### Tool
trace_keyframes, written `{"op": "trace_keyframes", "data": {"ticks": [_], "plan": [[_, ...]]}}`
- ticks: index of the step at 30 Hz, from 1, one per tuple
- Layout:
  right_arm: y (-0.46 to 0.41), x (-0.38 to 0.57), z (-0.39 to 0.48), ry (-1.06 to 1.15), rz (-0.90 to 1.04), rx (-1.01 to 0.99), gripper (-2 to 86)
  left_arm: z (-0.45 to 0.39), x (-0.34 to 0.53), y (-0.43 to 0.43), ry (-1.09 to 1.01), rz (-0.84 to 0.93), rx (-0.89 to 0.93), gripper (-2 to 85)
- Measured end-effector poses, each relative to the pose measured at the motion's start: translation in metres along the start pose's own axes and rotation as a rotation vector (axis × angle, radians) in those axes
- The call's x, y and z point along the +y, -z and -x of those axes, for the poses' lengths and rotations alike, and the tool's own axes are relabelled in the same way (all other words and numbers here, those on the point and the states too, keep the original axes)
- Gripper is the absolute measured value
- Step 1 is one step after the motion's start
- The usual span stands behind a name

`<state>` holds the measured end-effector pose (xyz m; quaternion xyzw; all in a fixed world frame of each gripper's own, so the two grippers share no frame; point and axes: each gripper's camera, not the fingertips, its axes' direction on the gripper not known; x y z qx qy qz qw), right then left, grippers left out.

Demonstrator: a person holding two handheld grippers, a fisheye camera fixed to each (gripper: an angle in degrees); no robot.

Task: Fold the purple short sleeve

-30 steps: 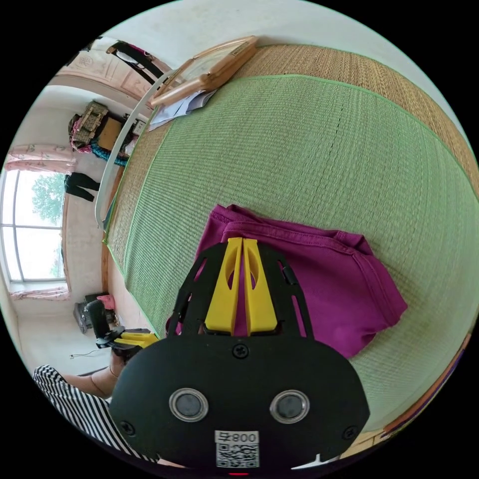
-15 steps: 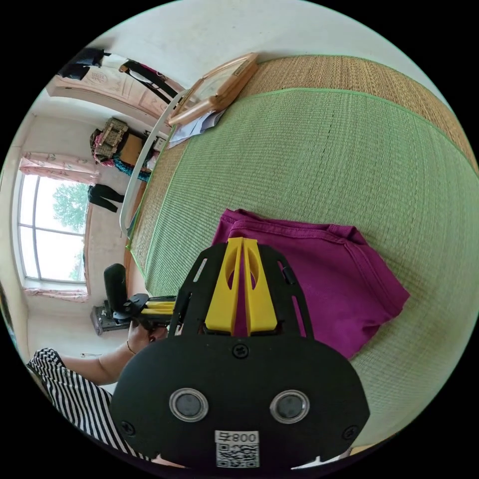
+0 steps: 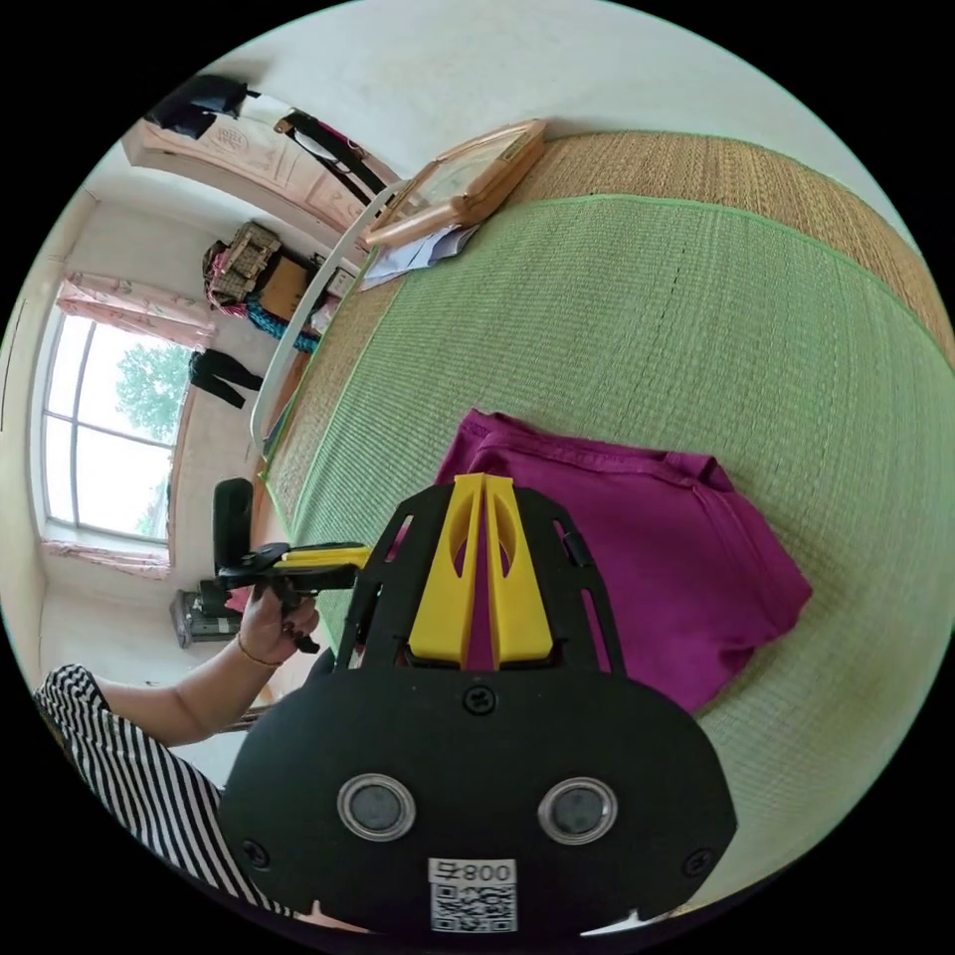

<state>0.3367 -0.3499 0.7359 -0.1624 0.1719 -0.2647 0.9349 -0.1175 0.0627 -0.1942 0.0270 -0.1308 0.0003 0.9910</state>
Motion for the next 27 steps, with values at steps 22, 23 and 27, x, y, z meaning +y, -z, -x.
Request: {"op": "trace_keyframes", "data": {"ticks": [22, 23, 27], "plan": [[-0.046, -0.017, 0.046, 0.296, 0.042, 0.342, 1.4, -0.034, 0.051, 0.000, -0.036, 0.027, 0.034, 2.7], [-0.041, -0.016, 0.047, 0.294, 0.024, 0.332, 1.3, -0.036, 0.052, 0.003, -0.041, 0.018, 0.031, 2.7], [-0.032, -0.018, 0.049, 0.286, -0.012, 0.298, 0.8, -0.035, 0.054, 0.002, -0.044, 0.019, 0.011, 2.6]]}}
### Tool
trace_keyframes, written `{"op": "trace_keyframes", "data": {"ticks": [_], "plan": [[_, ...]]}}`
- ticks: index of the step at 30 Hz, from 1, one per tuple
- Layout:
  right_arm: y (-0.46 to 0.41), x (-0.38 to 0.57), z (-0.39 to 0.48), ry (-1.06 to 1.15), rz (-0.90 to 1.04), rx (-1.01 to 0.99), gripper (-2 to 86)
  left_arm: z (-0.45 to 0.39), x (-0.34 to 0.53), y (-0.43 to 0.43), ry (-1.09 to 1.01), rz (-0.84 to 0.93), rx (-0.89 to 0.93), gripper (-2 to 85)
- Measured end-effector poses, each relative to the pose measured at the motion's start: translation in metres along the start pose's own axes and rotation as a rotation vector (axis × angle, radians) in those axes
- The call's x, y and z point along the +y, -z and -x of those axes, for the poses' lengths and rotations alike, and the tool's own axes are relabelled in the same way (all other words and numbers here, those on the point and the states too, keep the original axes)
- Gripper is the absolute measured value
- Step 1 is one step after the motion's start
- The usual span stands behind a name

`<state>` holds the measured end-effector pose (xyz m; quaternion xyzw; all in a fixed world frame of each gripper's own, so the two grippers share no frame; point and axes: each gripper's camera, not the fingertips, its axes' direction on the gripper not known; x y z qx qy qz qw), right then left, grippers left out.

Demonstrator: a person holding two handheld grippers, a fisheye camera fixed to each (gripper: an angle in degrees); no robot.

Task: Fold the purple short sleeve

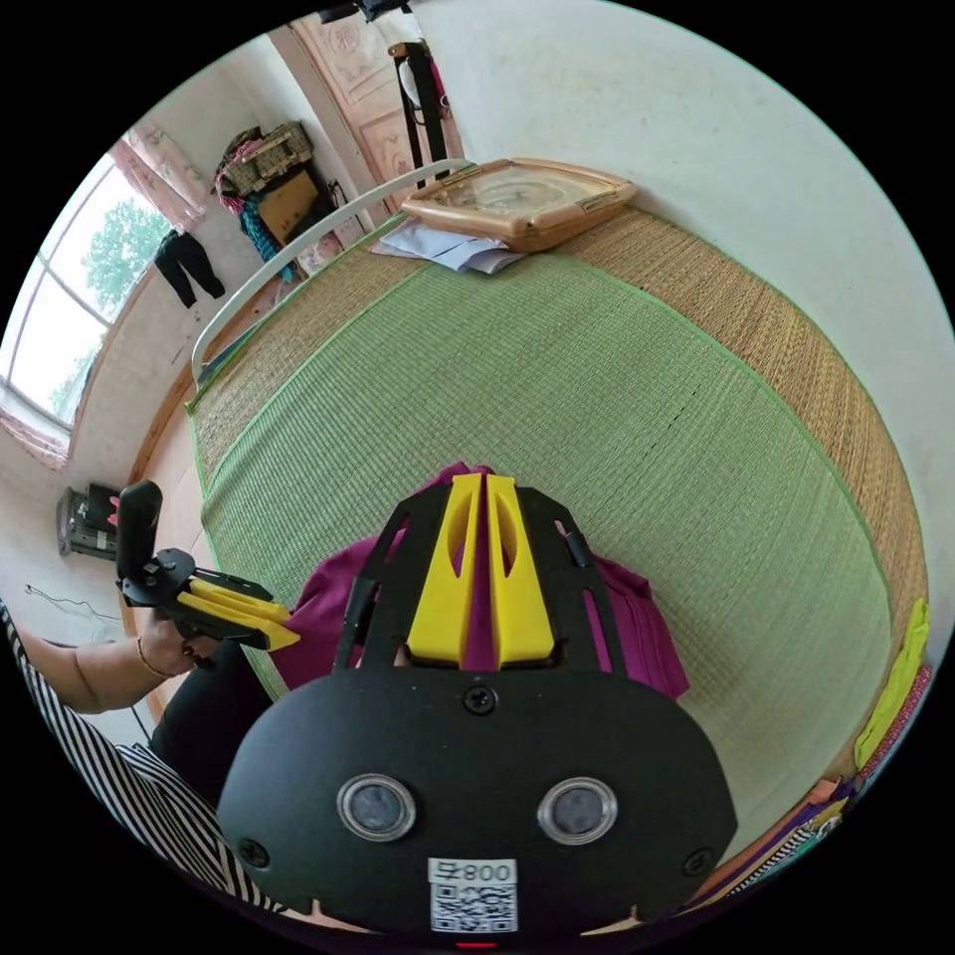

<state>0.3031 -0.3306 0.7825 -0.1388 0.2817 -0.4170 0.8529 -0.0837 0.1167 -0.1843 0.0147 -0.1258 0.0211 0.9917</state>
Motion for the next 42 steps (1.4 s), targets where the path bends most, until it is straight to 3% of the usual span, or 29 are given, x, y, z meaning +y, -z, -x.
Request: {"op": "trace_keyframes", "data": {"ticks": [8, 20, 28, 32, 36, 42], "plan": [[-0.046, -0.015, -0.013, -0.049, 0.124, -0.035, 1.0, 0.020, 0.005, -0.003, 0.062, -0.006, 0.037, 2.8], [0.011, 0.014, -0.037, -0.149, -0.018, -0.167, 0.2, 0.015, 0.016, -0.003, 0.040, 0.051, -0.037, 2.7], [0.007, 0.106, 0.026, -0.064, 0.128, -0.238, 0.4, 0.024, 0.017, -0.014, 0.065, 0.085, -0.050, 2.7], [0.002, 0.153, 0.033, -0.132, 0.186, -0.248, 1.0, 0.021, 0.019, -0.006, 0.040, 0.035, -0.045, 3.3], [0.032, 0.206, 0.041, -0.174, 0.159, -0.190, 3.3, 0.025, 0.023, -0.011, 0.047, 0.054, -0.040, 4.4], [0.032, 0.256, 0.095, -0.066, 0.215, -0.066, 5.8, 0.035, 0.023, -0.031, 0.058, 0.089, -0.067, 5.4]]}}
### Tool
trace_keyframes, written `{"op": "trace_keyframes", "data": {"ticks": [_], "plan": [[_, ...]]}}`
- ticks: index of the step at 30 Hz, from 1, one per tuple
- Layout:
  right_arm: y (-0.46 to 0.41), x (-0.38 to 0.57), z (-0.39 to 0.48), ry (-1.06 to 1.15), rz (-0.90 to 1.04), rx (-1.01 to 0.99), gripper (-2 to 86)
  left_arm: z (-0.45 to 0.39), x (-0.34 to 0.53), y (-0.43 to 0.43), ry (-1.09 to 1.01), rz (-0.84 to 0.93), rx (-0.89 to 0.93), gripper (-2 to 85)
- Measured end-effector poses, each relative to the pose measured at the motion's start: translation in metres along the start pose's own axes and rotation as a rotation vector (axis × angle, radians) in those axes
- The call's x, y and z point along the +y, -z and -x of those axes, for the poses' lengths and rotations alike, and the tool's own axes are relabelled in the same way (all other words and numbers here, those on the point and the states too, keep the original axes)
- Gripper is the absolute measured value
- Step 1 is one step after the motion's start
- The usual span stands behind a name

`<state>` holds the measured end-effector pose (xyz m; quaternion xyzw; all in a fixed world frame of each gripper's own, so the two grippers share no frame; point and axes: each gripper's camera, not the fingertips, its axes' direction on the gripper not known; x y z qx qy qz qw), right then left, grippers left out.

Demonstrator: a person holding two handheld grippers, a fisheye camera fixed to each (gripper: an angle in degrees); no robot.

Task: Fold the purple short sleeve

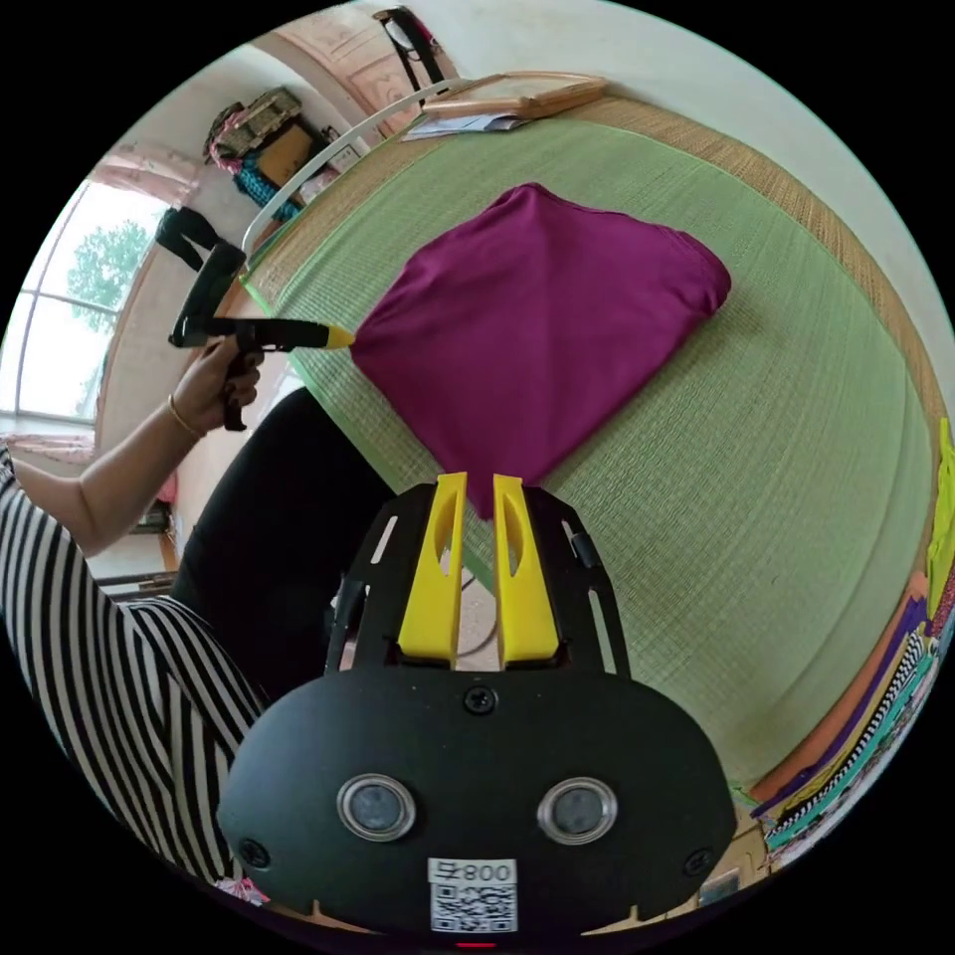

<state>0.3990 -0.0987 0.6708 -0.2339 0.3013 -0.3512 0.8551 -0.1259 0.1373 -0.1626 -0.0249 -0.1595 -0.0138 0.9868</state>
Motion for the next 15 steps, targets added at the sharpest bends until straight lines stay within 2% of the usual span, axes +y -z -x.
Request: {"op": "trace_keyframes", "data": {"ticks": [6, 15], "plan": [[-0.033, 0.008, 0.040, 0.072, 0.030, 0.196, 5.5, 0.008, -0.005, -0.021, 0.016, 0.019, -0.019, 5.1], [-0.049, 0.020, 0.061, 0.091, 0.041, 0.226, 1.2, 0.013, -0.013, -0.050, 0.000, 0.032, -0.054, 3.1]]}}
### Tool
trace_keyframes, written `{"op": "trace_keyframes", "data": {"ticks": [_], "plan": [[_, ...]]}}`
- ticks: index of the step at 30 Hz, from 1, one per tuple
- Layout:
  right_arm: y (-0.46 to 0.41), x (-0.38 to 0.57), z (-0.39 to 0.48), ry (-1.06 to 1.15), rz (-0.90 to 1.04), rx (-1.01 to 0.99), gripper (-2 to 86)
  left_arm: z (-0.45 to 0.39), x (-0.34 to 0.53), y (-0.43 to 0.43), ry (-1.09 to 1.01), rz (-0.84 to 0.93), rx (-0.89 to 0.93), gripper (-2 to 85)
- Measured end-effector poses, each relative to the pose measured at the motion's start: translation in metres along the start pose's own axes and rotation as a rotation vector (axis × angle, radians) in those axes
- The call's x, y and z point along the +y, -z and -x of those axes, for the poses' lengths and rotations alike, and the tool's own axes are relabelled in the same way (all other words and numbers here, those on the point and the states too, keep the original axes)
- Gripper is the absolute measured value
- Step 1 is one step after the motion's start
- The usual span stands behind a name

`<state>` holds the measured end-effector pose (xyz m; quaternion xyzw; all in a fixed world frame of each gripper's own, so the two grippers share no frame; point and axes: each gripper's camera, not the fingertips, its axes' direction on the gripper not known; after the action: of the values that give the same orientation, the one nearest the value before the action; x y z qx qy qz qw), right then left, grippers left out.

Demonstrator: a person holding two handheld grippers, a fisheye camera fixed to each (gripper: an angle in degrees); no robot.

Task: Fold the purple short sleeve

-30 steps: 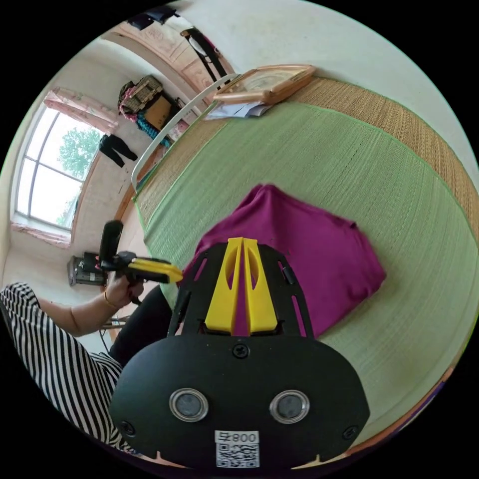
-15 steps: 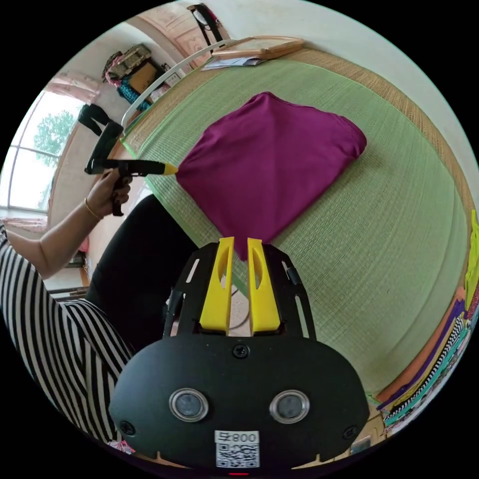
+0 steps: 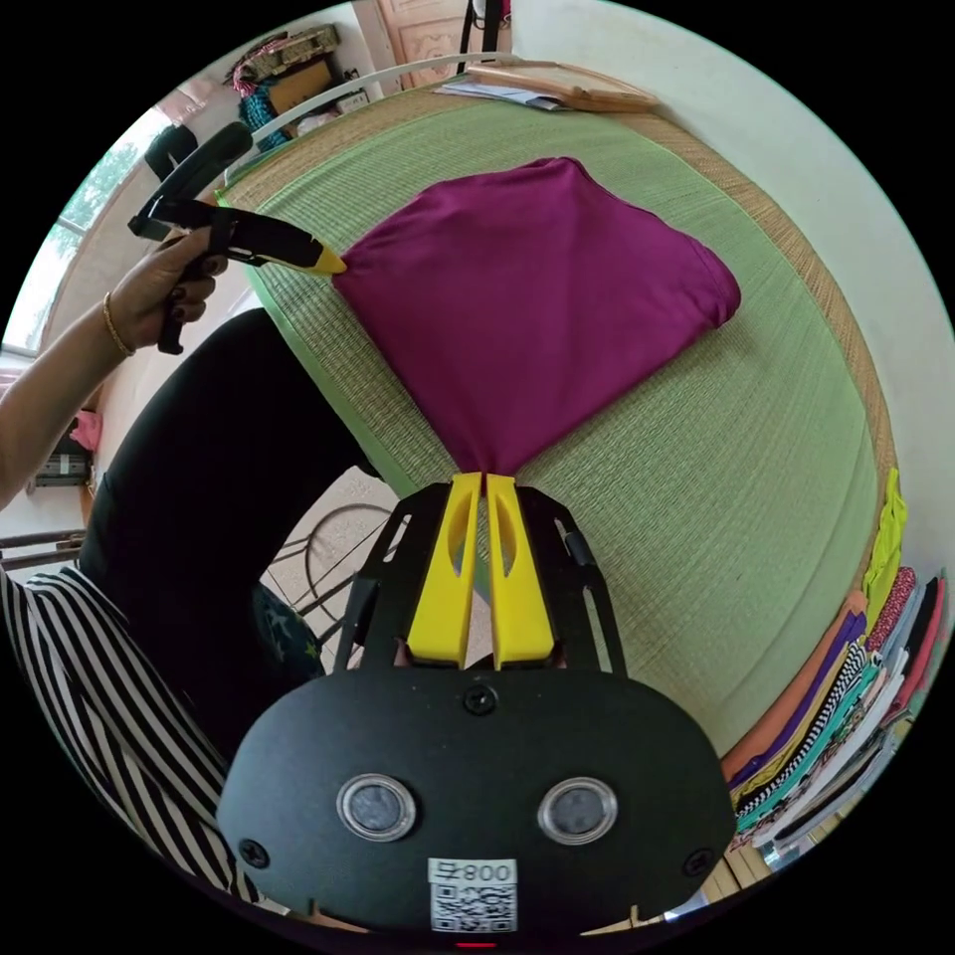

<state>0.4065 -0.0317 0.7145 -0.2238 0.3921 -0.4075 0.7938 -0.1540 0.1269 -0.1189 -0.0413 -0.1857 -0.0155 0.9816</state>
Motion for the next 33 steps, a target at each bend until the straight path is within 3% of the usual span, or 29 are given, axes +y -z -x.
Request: {"op": "trace_keyframes", "data": {"ticks": [19, 33], "plan": [[-0.004, 0.029, 0.019, -0.052, -0.017, -0.019, 0.6, 0.048, 0.014, -0.090, 0.108, -0.021, 0.007, 1.5], [0.013, 0.052, 0.025, -0.079, -0.024, -0.040, 0.5, 0.038, 0.023, -0.194, 0.026, -0.048, -0.044, 2.7]]}}
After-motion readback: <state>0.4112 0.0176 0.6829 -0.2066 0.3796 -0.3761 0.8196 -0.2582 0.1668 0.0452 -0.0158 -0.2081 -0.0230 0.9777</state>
